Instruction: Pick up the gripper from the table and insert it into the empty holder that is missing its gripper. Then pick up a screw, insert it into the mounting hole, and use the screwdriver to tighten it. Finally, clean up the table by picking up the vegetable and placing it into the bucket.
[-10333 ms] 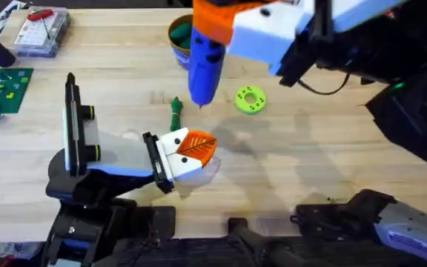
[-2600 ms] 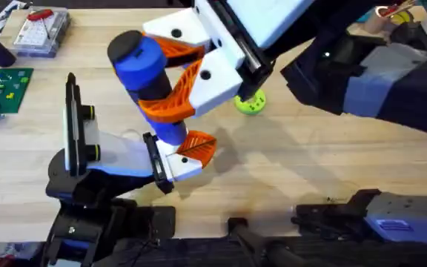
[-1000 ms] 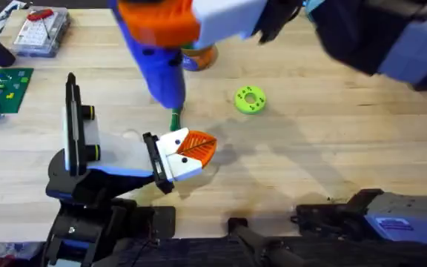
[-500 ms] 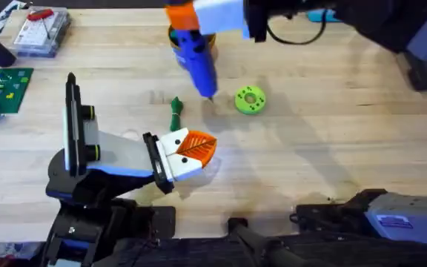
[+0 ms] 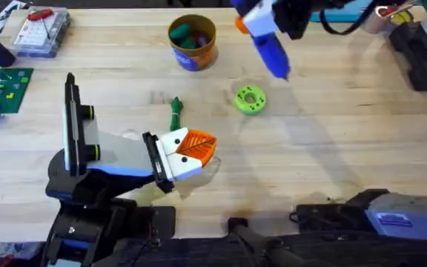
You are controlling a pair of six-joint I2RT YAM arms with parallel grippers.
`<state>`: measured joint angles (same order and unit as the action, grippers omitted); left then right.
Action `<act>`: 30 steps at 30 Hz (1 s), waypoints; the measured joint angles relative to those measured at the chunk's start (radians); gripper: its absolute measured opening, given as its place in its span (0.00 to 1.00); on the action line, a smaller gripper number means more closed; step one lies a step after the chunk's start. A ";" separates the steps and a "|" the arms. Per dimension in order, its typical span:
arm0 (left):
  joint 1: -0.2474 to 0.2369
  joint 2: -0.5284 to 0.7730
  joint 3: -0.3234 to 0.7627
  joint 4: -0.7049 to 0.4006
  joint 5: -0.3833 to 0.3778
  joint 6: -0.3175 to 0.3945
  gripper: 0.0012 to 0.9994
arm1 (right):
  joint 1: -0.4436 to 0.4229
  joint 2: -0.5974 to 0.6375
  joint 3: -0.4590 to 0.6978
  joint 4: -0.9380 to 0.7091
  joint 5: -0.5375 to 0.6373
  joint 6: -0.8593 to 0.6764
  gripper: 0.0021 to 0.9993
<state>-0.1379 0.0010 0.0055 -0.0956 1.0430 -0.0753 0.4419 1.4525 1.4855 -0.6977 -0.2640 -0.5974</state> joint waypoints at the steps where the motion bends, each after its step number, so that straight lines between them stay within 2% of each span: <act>1: 0.000 0.000 0.000 0.000 0.000 0.000 0.01 | 0.000 0.000 0.000 -0.031 0.030 -0.010 0.13; 5: 0.000 0.000 0.000 0.000 -0.001 0.000 0.01 | 0.001 0.000 0.000 -0.129 0.110 -0.027 0.13; 10: 0.000 0.000 0.000 0.003 -0.024 0.000 0.01 | -0.001 0.000 0.000 -0.155 0.198 -0.068 0.13; 13: 0.000 0.000 0.000 0.006 -0.041 0.000 0.00 | -0.013 0.002 0.000 -0.154 0.261 -0.115 0.02; 17: 0.000 0.000 0.000 0.008 -0.054 0.000 0.00 | -0.063 0.028 0.001 -0.153 0.334 -0.211 0.02; 24: 0.000 0.000 0.000 0.010 -0.068 0.000 0.00 | -0.191 0.174 0.003 -0.150 0.390 -0.473 0.02; 30: 0.000 0.000 0.000 0.010 -0.072 0.000 0.00 | -0.290 0.351 0.004 -0.145 0.409 -0.604 0.02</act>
<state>-0.1379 0.0010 0.0055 -0.0856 0.9714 -0.0753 0.1516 1.8038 1.4899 -0.8424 0.1450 -1.2011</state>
